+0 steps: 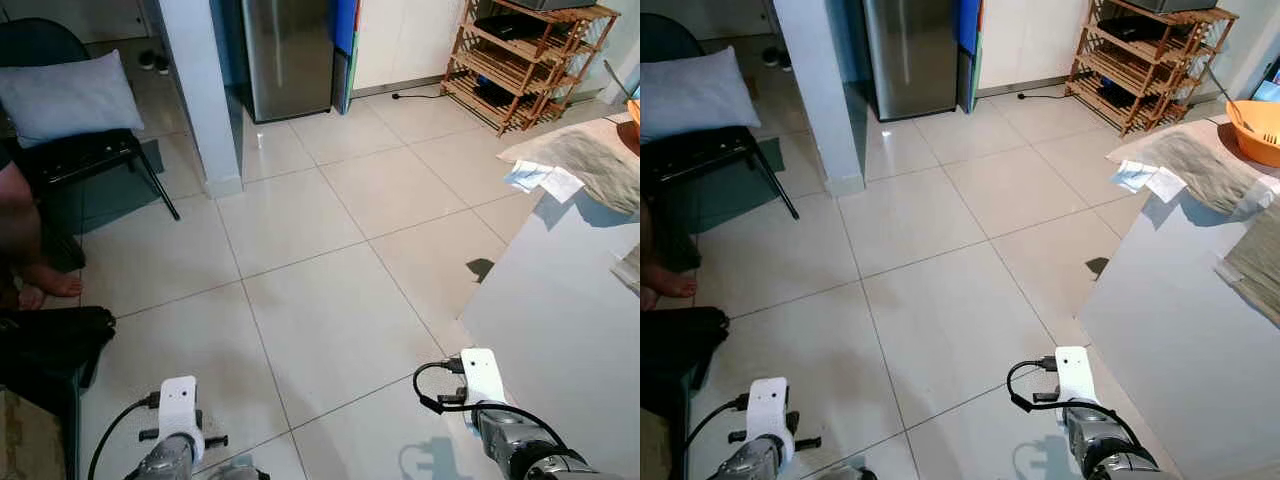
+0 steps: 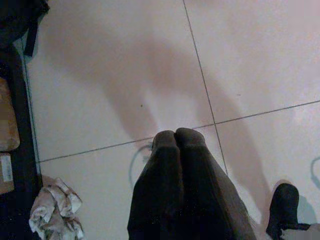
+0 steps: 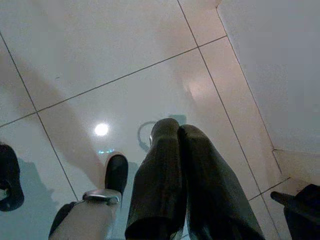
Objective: Setting the table
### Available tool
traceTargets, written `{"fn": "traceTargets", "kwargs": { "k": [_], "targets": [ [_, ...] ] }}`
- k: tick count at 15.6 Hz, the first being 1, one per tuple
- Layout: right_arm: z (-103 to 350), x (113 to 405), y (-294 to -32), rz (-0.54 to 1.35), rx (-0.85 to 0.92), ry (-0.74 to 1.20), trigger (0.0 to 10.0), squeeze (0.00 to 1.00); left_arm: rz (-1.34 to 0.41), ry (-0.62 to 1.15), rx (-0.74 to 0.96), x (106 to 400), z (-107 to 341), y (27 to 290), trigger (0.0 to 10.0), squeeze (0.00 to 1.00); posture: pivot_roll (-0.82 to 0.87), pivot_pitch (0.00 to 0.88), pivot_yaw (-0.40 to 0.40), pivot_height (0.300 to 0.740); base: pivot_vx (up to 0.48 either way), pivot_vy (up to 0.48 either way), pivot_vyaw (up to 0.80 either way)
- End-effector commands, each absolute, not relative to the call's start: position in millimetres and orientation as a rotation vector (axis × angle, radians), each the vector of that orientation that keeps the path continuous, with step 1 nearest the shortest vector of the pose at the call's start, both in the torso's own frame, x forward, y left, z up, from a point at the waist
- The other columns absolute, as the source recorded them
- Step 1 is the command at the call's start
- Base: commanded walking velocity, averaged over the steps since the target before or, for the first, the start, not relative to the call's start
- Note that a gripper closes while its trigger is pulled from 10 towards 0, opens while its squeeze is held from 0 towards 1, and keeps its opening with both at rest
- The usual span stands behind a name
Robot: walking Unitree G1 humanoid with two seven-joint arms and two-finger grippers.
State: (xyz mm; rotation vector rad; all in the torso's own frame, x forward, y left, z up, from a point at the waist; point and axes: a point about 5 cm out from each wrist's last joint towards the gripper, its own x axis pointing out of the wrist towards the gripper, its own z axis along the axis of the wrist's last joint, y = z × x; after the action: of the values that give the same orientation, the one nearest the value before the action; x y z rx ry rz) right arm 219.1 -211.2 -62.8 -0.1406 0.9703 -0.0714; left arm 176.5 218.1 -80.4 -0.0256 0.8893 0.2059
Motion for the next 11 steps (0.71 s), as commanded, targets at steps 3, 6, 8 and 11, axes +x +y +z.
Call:
{"fn": "traceTargets", "kwargs": {
  "k": [3, 6, 8, 11],
  "targets": [
    [-63.9, 217.7, -210.3, -0.05, -0.168, 0.978, 10.0, 0.0, 0.202, 0.943, -0.018, 162.0, -87.6, 216.5, 10.0, 0.0, -0.01, 0.021, -0.026, 0.74, 0.0, 0.0, 0.0],
    [-65.3, 216.0, -208.0, -0.026, -0.189, 0.984, 10.0, 0.0, 0.209, 0.946, -0.019, 159.1, -88.5, 217.6, 10.0, 0.0, 0.0, 0.021, -0.029, 0.74, 0.0, 0.0, 0.0],
    [-66.7, 214.6, -204.6, -0.005, -0.183, 0.994, 10.0, 0.0, 0.208, 0.939, -0.015, 161.2, -87.7, 217.0, 10.0, 0.0, 0.0, 0.023, -0.024, 0.74, 0.0, 0.0, -0.4],
    [-68.4, 212.4, -201.9, 0.0, -0.168, 0.995, 10.0, 0.0, 0.214, 0.923, -0.015, 163.7, -86.7, 214.9, 10.0, 0.0, 0.0, 0.04, -0.013, 0.74, 0.0, 0.0, -0.8]
  ]
}}
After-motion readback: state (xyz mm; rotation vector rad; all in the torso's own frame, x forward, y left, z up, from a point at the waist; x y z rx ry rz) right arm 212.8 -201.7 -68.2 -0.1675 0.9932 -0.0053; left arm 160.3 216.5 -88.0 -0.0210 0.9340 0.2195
